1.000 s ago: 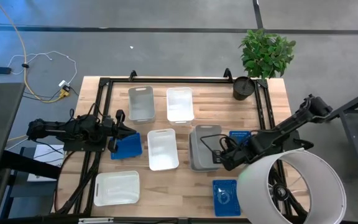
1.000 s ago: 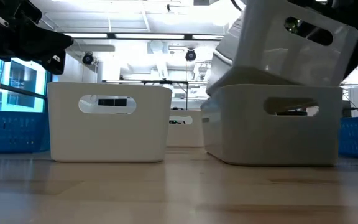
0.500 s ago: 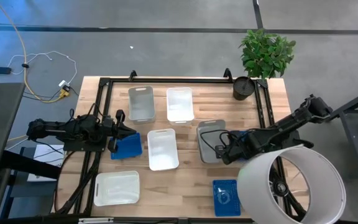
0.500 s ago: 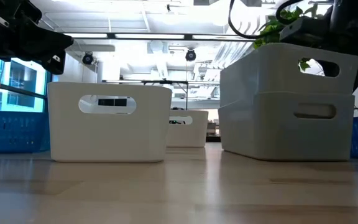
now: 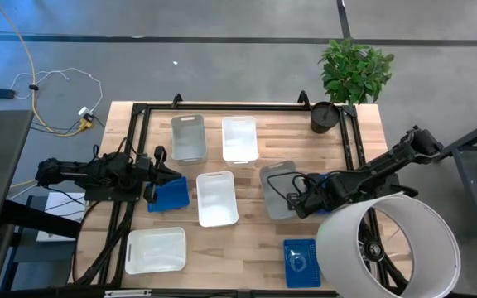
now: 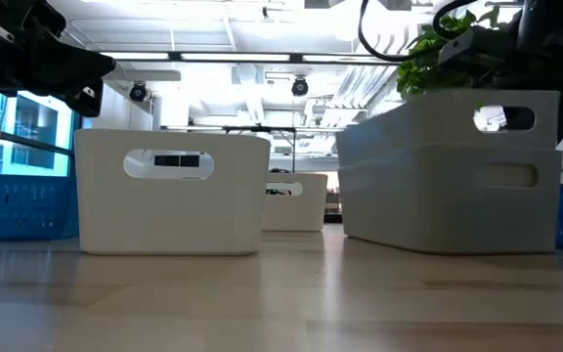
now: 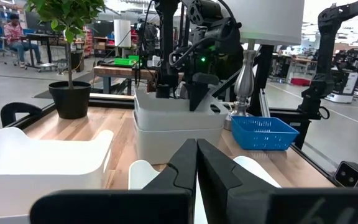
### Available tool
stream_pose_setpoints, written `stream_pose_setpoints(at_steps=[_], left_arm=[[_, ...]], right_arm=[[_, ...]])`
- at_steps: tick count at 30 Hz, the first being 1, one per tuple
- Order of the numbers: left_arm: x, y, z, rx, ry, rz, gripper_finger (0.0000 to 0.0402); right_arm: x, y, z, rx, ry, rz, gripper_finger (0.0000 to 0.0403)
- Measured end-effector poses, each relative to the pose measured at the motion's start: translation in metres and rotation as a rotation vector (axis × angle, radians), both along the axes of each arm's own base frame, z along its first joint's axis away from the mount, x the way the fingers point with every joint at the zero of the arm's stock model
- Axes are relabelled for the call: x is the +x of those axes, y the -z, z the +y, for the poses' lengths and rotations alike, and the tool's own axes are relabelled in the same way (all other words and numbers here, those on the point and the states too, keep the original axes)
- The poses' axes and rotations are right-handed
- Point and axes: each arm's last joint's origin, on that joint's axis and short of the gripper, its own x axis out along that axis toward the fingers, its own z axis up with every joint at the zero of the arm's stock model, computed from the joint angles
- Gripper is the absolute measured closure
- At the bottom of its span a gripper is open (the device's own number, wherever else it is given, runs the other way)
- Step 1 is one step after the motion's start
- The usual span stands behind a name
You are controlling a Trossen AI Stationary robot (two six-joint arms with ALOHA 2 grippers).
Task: Stack baskets by color
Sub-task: Stack the top right gray bin on top of the other bottom gray bin, then stack the gray bin on top of the other bottom gray bins
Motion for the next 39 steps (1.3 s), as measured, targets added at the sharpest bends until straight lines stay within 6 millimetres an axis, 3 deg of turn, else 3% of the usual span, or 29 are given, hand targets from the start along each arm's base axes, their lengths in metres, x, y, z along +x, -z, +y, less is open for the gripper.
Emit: stream_pose_setpoints(at_steps=[8, 13, 22, 39], left_arm=[[0.000, 0.000, 0.000, 0.000, 0.000, 0.000, 0.0401], [0.000, 0.000, 0.000, 0.000, 0.000, 0.000, 0.0401], [0.000, 0.000, 0.000, 0.000, 0.000, 0.001, 0.0401], [0.000, 0.000, 0.000, 0.000, 0.000, 0.000, 0.0401]], right_arm=[[-0.003, 0.001, -0.001, -0.011, -0.015, 0.035, 0.0224], [-0.005, -0.002, -0.002, -0.011, -0.040, 0.034, 0.0173], [-0.018, -0.017, -0.011, -0.089, -0.041, -0.006, 0.0162], [-0.059, -0.057, -0.033, -0.232, -0.270, -0.124, 0.0162]])
